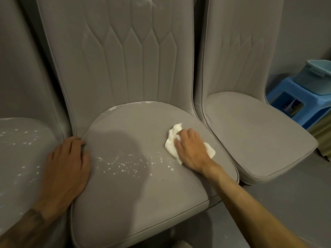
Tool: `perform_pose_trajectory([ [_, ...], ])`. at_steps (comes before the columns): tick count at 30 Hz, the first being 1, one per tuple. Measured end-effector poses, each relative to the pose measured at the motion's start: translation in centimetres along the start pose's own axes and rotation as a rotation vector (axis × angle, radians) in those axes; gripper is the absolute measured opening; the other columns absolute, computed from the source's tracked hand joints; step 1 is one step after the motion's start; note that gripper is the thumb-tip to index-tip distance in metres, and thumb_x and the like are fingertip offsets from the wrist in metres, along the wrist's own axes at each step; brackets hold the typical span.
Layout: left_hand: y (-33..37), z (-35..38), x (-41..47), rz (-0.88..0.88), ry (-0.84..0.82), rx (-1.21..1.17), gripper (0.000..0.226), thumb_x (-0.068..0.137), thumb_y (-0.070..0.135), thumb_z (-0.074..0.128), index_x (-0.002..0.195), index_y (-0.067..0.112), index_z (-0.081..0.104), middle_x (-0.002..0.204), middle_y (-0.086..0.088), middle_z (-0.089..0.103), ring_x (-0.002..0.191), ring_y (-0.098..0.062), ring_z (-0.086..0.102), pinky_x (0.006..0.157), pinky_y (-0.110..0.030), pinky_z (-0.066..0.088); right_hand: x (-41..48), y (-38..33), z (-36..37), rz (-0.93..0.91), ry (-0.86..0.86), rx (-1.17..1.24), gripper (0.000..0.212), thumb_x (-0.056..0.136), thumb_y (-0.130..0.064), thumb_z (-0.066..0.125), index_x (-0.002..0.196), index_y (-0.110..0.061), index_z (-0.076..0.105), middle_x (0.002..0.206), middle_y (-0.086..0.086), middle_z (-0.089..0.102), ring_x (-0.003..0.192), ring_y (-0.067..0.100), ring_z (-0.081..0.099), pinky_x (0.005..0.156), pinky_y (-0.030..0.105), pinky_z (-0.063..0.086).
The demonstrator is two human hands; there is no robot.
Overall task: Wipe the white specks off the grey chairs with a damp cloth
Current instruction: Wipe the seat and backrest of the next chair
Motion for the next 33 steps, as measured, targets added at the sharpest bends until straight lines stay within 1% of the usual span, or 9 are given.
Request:
perform_pose_trajectory([
  [3,0.1,0.0,-0.1,0.003,-0.018,-0.002,0.039,0.097,0.031,0.037,0.121,0.006,0.056,0.13,-0.018,0.056,0.112,-0.042,0.055,0.093,-0.058,0.044,-1.3,0.6,-0.6,-0.04,-0.012,0.045,0.032,0.105,-0.036,0.031,0.105,-0.01,0.049,0.102,0.011,0.05,0.09,0.03,0.045,0.087,0.043,0.036],
  [8,0.4,-0.2,-0.1,-0.018,-0.029,-0.012,0.039,0.098,0.028,0.037,0.12,0.003,0.057,0.129,-0.021,0.057,0.111,-0.046,0.056,0.095,-0.06,0.044,-0.8,5.0,-1.9,0.278,0.024,-0.148,0.031,0.105,-0.031,0.031,0.116,-0.008,0.049,0.115,0.015,0.054,0.101,0.032,0.047,0.089,0.039,0.033],
  [12,0.4,-0.2,-0.2,-0.032,-0.041,-0.006,0.04,0.097,0.028,0.037,0.121,0.003,0.057,0.131,-0.021,0.057,0.113,-0.046,0.056,0.096,-0.059,0.043,-2.9,-2.2,-0.8,0.078,0.062,0.023,0.03,0.102,-0.031,0.031,0.107,-0.009,0.052,0.102,0.013,0.053,0.086,0.03,0.044,0.08,0.042,0.035],
  [15,0.3,-0.2,-0.2,-0.026,-0.047,0.002,0.04,0.097,0.028,0.037,0.122,0.003,0.057,0.13,-0.021,0.056,0.112,-0.045,0.055,0.096,-0.06,0.043,-3.8,-3.6,-0.3,-0.064,-0.022,0.061,0.032,0.104,-0.037,0.027,0.108,-0.014,0.048,0.103,0.005,0.049,0.088,0.024,0.041,0.085,0.04,0.037],
  [18,0.4,-0.3,-0.2,-0.012,-0.044,0.008,0.039,0.096,0.027,0.038,0.121,0.003,0.056,0.13,-0.021,0.056,0.111,-0.045,0.055,0.095,-0.06,0.044,-3.0,1.1,-1.4,0.087,-0.043,0.005,0.03,0.105,-0.033,0.034,0.114,-0.01,0.05,0.11,0.012,0.051,0.095,0.03,0.046,0.089,0.042,0.036],
  [21,0.5,-0.4,-0.2,-0.016,-0.042,-0.002,0.038,0.097,0.026,0.039,0.12,0.002,0.057,0.129,-0.022,0.057,0.111,-0.046,0.056,0.096,-0.06,0.044,-3.4,3.9,-2.6,0.305,0.039,-0.157,0.032,0.105,-0.034,0.028,0.114,-0.011,0.049,0.114,0.011,0.053,0.097,0.028,0.046,0.088,0.038,0.035],
  [26,0.4,-0.4,-0.2,-0.024,-0.042,-0.017,0.038,0.098,0.028,0.036,0.119,0.003,0.056,0.128,-0.022,0.057,0.11,-0.045,0.056,0.096,-0.059,0.044,-6.3,-3.8,-0.8,0.028,0.038,0.12,0.028,0.103,-0.041,0.027,0.107,-0.02,0.046,0.1,-0.001,0.045,0.085,0.019,0.039,0.079,0.035,0.036],
  [28,0.3,-0.4,-0.2,-0.012,-0.033,-0.009,0.037,0.098,0.029,0.036,0.119,0.005,0.055,0.127,-0.021,0.057,0.109,-0.044,0.056,0.095,-0.059,0.045,-6.3,-2.8,-1.3,-0.023,0.004,0.125,0.028,0.103,-0.042,0.03,0.107,-0.02,0.047,0.1,0.0,0.044,0.086,0.02,0.04,0.081,0.036,0.036],
  [33,0.1,-0.3,-0.1,0.013,-0.011,0.016,0.035,0.099,0.03,0.036,0.118,0.008,0.053,0.125,-0.017,0.055,0.106,-0.042,0.054,0.09,-0.058,0.045,-5.4,4.3,-3.2,0.366,0.059,-0.086,0.03,0.105,-0.032,0.034,0.113,-0.009,0.051,0.112,0.014,0.054,0.098,0.031,0.047,0.088,0.04,0.034],
])
Point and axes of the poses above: each hand's wrist, its own x-axis towards the middle knuckle, its own z-axis out of the palm, y = z × x, the point moved 8 cm from there along x, towards the middle knuckle
